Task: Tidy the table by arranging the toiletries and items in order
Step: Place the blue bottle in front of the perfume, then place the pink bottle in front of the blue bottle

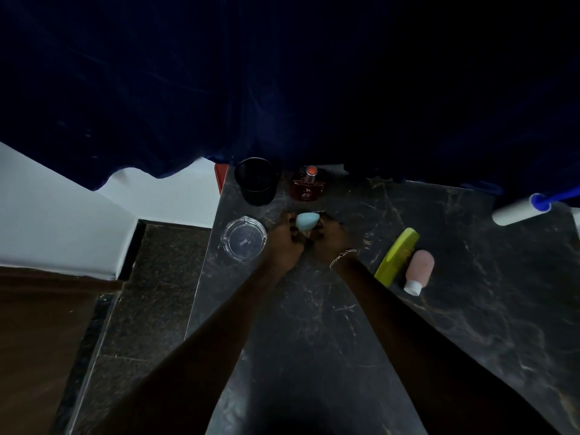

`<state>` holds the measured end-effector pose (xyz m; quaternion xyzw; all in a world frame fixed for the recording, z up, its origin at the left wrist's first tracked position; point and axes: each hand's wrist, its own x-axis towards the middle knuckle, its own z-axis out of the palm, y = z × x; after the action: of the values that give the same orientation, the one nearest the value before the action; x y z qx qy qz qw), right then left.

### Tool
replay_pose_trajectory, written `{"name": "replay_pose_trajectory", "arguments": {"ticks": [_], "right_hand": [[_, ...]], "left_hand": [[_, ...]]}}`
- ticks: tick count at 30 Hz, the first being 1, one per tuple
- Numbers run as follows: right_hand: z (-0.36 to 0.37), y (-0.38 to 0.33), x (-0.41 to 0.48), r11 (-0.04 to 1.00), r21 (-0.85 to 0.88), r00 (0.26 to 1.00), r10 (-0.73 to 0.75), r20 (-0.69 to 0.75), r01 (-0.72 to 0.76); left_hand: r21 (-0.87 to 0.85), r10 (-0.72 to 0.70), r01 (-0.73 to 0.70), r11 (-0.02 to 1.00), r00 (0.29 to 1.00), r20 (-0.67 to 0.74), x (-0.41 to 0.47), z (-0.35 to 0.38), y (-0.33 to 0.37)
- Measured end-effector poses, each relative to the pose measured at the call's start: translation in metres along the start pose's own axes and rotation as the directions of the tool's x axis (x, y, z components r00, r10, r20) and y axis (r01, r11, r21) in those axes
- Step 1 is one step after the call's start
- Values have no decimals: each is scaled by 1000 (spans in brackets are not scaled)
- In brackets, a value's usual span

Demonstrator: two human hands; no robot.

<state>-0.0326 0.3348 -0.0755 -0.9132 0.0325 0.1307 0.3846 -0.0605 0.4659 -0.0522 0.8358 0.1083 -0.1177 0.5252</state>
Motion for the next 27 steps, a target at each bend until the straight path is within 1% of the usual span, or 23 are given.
{"name": "replay_pose_trajectory", "arguments": {"ticks": [3,5,7,8,9,11,12,14,17,19,20,22,24,27], "right_hand": [[-2,0,0,1000,8,1000,-14,10,14],[-7,0,-5,998,47,999,-39,35,37],[-12,2,-15,994,87,997,-71,17,69],[-16,5,-22,992,81,995,-95,-7,95],[-21,8,-30,990,58,992,-125,-30,126],[-30,18,-48,981,-14,978,-194,-76,194],[-36,24,-58,973,-62,968,-226,-105,221],[-50,38,-78,963,-142,956,-250,-154,229],[-75,60,-104,962,-189,955,-232,-186,197],[-95,81,-116,973,-175,954,-192,-230,154],[-104,90,-120,981,-161,959,-147,-244,110],[-123,110,-124,994,-106,961,-37,-273,9],[-141,129,-124,993,-48,951,87,-297,-106],[-154,152,-119,959,38,923,279,-263,-279]], "left_hand": [[-2,15,-15,1000,999,-31,-5,0,0],[-17,5,-5,1000,999,-40,-12,2,-2],[-46,-8,6,999,999,-50,-22,4,-6],[-44,-1,-1,999,998,-63,-29,7,-8],[-4,23,-23,1000,996,-92,-38,10,-11],[165,114,-89,982,982,-149,-56,19,-17],[220,147,-111,969,977,-154,-66,24,-18],[233,155,-126,964,982,-111,-84,37,-15],[246,165,-152,957,986,-34,-99,59,-7],[250,192,-181,951,981,-20,-103,78,5],[251,203,-191,949,979,-24,-103,86,12],[257,234,-220,941,972,-27,-103,109,26],[259,250,-243,935,968,5,-100,133,41],[284,204,-217,934,976,75,-93,166,61]]}}
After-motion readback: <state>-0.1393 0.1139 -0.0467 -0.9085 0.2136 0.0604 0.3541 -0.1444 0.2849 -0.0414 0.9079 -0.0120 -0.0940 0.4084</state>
